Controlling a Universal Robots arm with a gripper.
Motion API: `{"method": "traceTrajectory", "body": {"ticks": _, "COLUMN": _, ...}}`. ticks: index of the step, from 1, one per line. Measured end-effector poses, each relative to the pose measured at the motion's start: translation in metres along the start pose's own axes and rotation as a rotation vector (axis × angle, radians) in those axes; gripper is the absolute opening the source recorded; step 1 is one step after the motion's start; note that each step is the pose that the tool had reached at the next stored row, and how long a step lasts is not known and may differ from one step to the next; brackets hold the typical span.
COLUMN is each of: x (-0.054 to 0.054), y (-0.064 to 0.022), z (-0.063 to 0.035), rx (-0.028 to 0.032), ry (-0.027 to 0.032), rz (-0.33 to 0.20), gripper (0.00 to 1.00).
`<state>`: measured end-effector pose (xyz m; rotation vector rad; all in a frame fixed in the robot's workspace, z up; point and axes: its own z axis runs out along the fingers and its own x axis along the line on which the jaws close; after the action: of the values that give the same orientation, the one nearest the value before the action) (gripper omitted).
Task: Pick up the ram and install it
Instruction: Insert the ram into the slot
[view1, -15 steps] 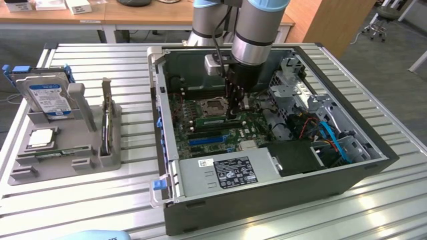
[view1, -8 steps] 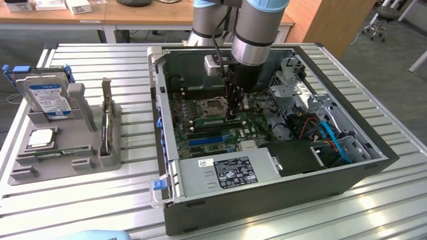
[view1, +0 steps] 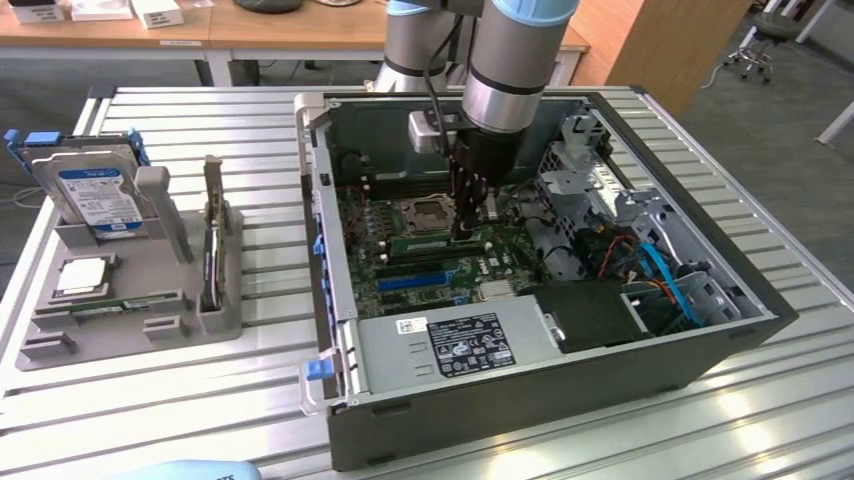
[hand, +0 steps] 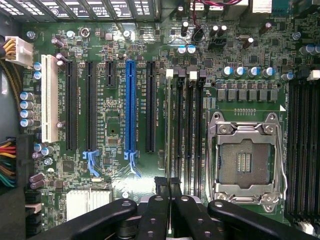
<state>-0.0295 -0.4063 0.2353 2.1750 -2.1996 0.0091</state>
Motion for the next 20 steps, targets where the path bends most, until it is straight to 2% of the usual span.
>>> {"method": "traceTrajectory", "body": {"ticks": 20, "x": -0.001, "y": 0.0012, "z": 0.0014, "rx": 0.0001, "ry": 0.0, "rz": -0.001, "gripper": 0.12}}
